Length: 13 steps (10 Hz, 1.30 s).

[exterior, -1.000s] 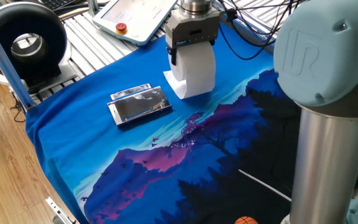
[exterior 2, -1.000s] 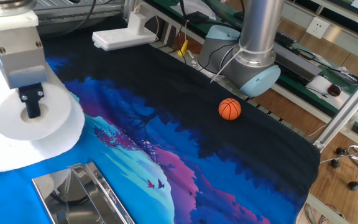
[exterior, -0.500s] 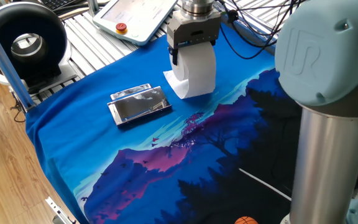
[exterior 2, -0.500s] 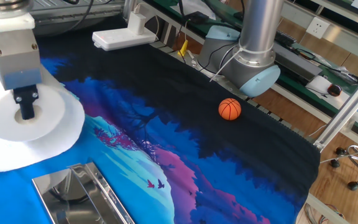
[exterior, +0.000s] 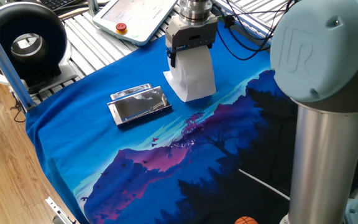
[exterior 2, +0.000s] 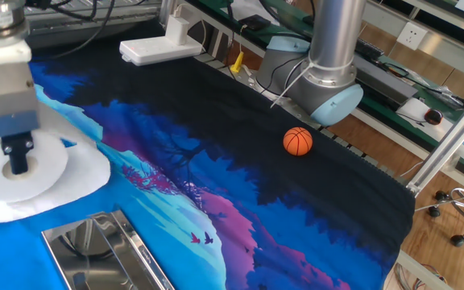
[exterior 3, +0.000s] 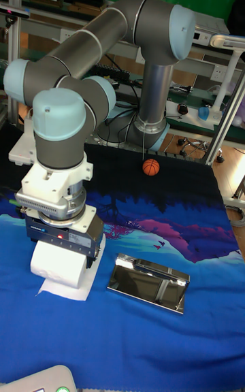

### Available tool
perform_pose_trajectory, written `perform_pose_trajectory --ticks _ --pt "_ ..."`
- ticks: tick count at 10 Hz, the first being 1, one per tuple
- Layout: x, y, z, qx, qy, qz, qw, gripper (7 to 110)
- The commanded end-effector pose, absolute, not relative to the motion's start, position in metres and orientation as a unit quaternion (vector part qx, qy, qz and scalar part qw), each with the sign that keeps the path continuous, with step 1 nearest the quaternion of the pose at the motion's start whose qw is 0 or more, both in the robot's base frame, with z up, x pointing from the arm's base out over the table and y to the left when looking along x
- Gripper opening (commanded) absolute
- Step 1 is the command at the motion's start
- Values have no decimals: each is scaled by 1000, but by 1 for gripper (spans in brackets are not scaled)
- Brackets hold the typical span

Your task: Put the toilet paper on its holder

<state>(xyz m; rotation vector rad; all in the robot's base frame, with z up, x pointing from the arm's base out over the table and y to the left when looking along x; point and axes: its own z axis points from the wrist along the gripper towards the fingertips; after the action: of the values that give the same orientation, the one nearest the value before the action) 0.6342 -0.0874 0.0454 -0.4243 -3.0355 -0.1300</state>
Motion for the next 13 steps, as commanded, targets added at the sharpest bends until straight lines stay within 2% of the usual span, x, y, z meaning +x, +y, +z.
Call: perform_pose_trajectory --ticks 1,11,13 --pt "641 -89 35 -141 -989 -47 28 7" --pt "632 -90 35 -129 -990 -50 37 7" --pt "633 -77 40 -91 -992 -86 35 7"
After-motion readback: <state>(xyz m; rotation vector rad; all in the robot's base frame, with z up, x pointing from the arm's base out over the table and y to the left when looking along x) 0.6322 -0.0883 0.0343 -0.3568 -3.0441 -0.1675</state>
